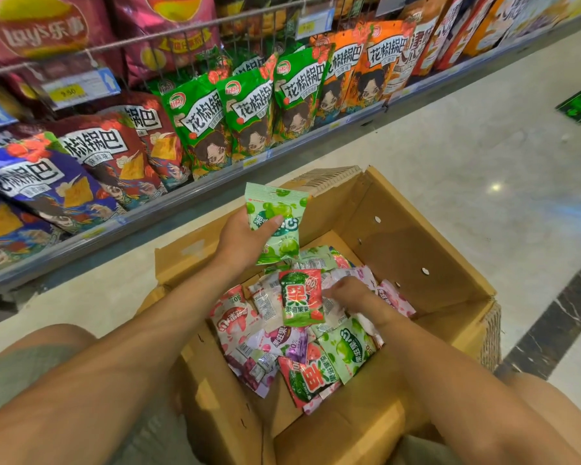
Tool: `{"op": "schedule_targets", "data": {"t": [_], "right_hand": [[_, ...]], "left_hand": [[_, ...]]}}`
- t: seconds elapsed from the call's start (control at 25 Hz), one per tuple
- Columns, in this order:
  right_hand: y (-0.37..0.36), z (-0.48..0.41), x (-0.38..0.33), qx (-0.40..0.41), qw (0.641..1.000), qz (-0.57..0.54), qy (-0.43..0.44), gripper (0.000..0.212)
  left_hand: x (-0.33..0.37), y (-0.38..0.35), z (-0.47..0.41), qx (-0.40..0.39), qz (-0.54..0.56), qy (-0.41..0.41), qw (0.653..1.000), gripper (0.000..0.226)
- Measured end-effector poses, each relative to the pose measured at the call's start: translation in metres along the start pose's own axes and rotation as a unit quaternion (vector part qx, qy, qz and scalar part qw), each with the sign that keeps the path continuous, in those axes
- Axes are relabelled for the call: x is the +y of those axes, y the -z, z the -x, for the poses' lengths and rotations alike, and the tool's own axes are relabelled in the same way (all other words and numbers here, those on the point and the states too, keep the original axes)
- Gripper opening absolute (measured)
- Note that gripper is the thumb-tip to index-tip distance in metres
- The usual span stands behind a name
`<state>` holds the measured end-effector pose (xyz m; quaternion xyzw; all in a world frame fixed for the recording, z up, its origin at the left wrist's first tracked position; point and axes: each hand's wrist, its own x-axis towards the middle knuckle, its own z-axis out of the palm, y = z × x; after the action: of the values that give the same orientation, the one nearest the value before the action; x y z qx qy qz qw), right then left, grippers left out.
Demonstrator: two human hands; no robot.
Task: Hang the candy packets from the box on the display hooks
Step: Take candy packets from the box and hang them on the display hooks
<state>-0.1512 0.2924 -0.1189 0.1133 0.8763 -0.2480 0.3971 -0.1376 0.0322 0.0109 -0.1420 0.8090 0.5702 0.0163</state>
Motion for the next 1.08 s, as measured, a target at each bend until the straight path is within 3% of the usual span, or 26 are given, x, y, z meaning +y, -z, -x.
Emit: {"op": "schedule_targets", "data": {"t": [0.24, 0.32, 0.36, 0.48, 0.64, 0.76, 0.92, 1.08], "right_hand": [[-0.058, -0.013, -0.021, 0.006, 0.995, -0.089, -0.04, 0.05], [-0.06, -0.012, -0.021, 0.008, 0.988, -0.139, -0.062, 0.032], [-0.06, -0.009, -0.022, 0.003, 0.983, -0.169, -0.071, 0.022], [-0.052, 0.006, -0.027, -0.015, 0.972, -0.219, -0.079, 0.031], [-0.013, 0.042, -0.036, 0.009, 0.979, -0.198, -0.037, 0.036], [0.041, 0.099, -0.056, 0.003, 0.978, -0.208, -0.027, 0.023], [0.125, 0.189, -0.1, 0.01, 0.976, -0.218, 0.009, 0.021], [0.219, 0.306, -0.163, -0.016, 0.961, -0.274, 0.04, 0.046]], "left_hand": [[-0.008, 0.01, 0.0, 0.008, 0.002, 0.01, 1.0, 0.018], [-0.009, 0.012, 0.001, 0.009, 0.01, 0.015, 1.0, 0.019], [-0.009, 0.014, 0.0, 0.009, 0.01, 0.015, 1.0, 0.019], [-0.001, 0.022, 0.002, 0.015, 0.018, 0.01, 1.0, 0.021], [0.031, 0.046, 0.012, 0.027, 0.026, 0.022, 0.999, 0.021], [0.089, 0.078, 0.027, 0.015, 0.006, 0.013, 1.0, 0.026], [0.198, 0.123, 0.043, 0.021, -0.014, 0.0, 1.0, 0.029], [0.325, 0.18, 0.068, 0.02, -0.029, -0.011, 0.999, 0.059]]}}
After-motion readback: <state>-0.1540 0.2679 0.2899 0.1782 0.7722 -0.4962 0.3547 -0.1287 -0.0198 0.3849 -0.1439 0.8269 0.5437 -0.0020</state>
